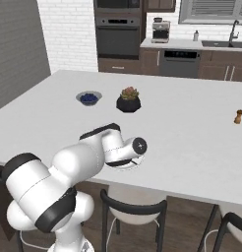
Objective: Start the toaster. Once the lever pops up, take the bread to the plate on the dining counter.
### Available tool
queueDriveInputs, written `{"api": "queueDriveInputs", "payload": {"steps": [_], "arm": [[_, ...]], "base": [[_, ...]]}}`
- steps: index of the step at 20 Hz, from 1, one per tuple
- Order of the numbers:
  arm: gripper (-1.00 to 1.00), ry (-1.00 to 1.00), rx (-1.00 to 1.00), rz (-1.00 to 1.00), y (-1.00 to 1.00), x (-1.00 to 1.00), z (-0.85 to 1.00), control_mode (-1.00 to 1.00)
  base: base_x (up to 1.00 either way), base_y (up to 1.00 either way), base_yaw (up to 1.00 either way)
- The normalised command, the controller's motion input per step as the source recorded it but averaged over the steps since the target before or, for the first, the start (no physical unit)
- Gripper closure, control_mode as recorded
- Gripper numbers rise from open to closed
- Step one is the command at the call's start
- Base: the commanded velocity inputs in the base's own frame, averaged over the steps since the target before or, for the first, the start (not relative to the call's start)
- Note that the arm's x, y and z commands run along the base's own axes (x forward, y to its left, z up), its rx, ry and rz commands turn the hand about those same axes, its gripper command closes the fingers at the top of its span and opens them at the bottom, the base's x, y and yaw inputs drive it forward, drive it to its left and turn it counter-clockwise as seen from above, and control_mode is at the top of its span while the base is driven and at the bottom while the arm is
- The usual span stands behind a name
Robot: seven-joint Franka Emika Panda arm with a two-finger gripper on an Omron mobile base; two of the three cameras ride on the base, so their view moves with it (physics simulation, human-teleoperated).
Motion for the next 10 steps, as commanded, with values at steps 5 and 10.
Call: {"api": "queueDriveInputs", "payload": {"steps": [5,10], "arm": [[-1.0,0.01,0.0,0.0,0.0,0.0,0.0,-1.0],[-1.0,0.01,-0.08,0.0,0.0,0.0,0.13,-1.0]], "base": [[0.0,0.0,0.0],[0.0,0.0,0.0]]}}
